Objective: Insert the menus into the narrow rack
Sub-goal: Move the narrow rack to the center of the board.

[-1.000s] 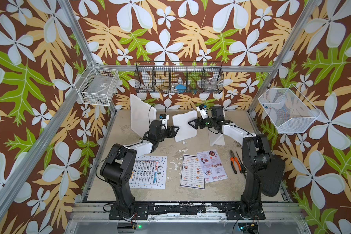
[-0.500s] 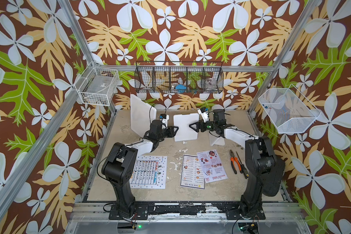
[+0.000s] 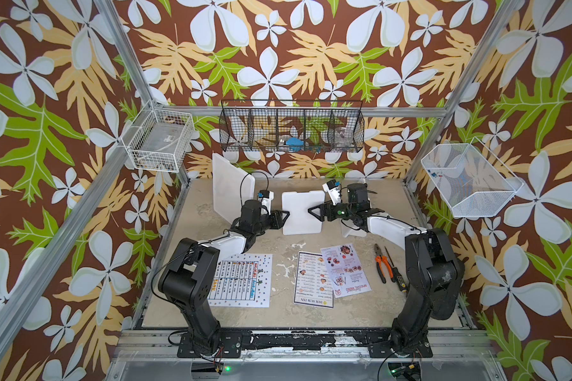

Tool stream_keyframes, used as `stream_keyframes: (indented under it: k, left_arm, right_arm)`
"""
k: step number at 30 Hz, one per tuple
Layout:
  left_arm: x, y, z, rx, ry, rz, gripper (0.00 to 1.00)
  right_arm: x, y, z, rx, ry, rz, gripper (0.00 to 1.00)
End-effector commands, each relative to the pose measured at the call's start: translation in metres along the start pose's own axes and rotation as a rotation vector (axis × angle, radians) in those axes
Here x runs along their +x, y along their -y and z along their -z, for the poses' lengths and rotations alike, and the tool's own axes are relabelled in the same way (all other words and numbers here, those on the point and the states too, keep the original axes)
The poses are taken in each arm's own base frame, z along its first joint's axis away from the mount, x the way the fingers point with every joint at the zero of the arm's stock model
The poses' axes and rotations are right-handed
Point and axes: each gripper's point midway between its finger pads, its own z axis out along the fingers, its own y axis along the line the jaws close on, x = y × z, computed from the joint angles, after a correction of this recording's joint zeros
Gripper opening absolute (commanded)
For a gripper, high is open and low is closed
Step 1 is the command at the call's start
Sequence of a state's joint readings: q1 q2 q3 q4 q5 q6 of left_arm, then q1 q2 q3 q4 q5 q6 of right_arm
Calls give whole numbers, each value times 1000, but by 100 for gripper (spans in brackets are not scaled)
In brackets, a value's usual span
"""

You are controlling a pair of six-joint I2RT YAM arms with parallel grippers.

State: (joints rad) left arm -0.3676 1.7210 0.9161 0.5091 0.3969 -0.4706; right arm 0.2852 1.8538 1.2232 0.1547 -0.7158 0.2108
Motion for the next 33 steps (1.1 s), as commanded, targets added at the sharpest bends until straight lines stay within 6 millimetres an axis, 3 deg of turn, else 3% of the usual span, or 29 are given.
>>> stream_keyframes:
  k: [1,17,22,26,30,33]
  left_arm:
    - [-6,17,7,68,24,-14,42]
    - [11,-14,22,-93,37,21,43]
    - [10,-16,25,-106,49,26,45]
    - [10,-22,36,-167,61,31,54]
    - [6,-21,61,-215,94,44,79]
    - [11,-14,82,-224,112,63,92]
  right_arm:
    - [-3,-16,1,-53,20,7,85]
    - [25,-42,16,-45,9,-15,84]
    - [28,-38,16,-15,1,-22,85]
    - [27,-24,20,84,-4,-35,89]
    - [28,-7,33,226,-4,-67,93]
    - [34,-9,47,286,3,-100,94]
